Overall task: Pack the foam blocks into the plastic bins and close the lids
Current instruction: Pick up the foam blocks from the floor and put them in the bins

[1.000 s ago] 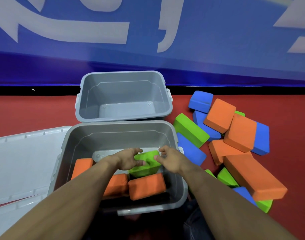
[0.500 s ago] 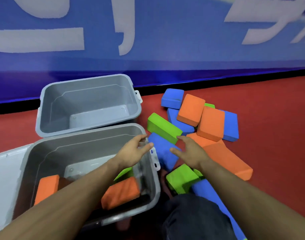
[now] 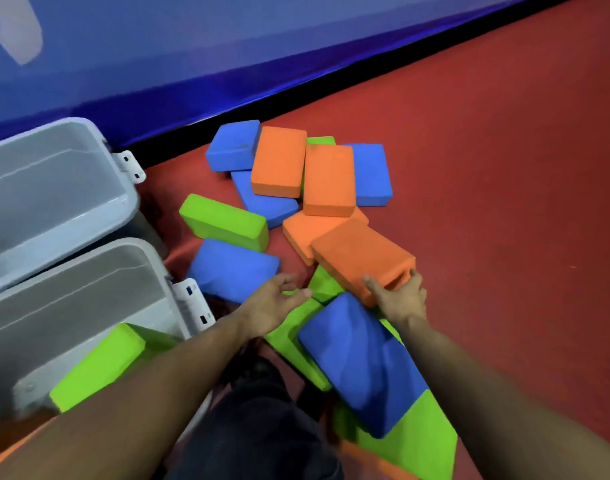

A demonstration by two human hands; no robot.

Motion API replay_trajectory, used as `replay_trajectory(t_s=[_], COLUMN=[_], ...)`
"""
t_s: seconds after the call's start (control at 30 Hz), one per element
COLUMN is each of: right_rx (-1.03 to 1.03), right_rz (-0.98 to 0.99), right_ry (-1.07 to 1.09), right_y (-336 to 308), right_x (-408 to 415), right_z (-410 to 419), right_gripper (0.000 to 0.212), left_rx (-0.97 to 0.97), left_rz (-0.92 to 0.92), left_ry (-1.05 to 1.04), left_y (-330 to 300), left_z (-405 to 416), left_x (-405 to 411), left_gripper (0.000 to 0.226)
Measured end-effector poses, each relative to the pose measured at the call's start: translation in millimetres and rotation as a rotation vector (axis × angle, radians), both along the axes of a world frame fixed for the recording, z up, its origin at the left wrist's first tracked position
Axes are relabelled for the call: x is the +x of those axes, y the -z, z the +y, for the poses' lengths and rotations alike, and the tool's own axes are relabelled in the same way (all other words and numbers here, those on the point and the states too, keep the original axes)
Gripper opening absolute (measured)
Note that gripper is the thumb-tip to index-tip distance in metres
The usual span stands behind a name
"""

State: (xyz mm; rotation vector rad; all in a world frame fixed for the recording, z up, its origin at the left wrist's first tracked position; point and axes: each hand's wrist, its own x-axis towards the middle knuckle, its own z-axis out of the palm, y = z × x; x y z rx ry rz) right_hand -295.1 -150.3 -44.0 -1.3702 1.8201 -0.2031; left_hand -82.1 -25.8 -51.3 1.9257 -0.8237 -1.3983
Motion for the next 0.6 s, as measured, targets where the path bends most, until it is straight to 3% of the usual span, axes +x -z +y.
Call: replay_trajectory(t_s=[0.1, 0.27, 0.43, 0.47, 0.57, 0.6], right_rx=[0.088, 0.137, 0.159, 0.159, 0.161, 0.157], right_rz=[-0.09, -0.092, 0.003, 0.013, -0.05, -0.073], right_ry=[0.074, 0.206, 0.349, 0.364, 0.456, 0.478], right_y=[27.7, 55.7, 70.0, 72.7, 79.5, 79.0], right_x=[-10.7, -5.2, 2.8, 4.2, 9.0, 10.8], right_z=[0.5, -9.5, -22.1, -22.2, -20.3, -18.8], right_gripper=[0.119, 0.133, 0.137, 0.138, 0.14, 0.137], left_rx=[0.071, 0.216, 0.219, 0.219, 0.19, 0.177], left_rz=[0.02, 0.069, 0.048, 0.051, 0.091, 0.083], left_ry=[0.035, 0.092, 0.138, 0.156, 0.131, 0.115], left_y=[27.8, 75.3, 106.8, 109.0, 114.2, 113.8], left_z=[1.6, -1.1, -11.5, -12.2, -13.1, -12.9], left_x=[-5.5, -9.2, -14.8, -18.7, -36.9, -42.4], left_gripper=[0.083, 0.072, 0.114, 0.105, 0.034, 0.033])
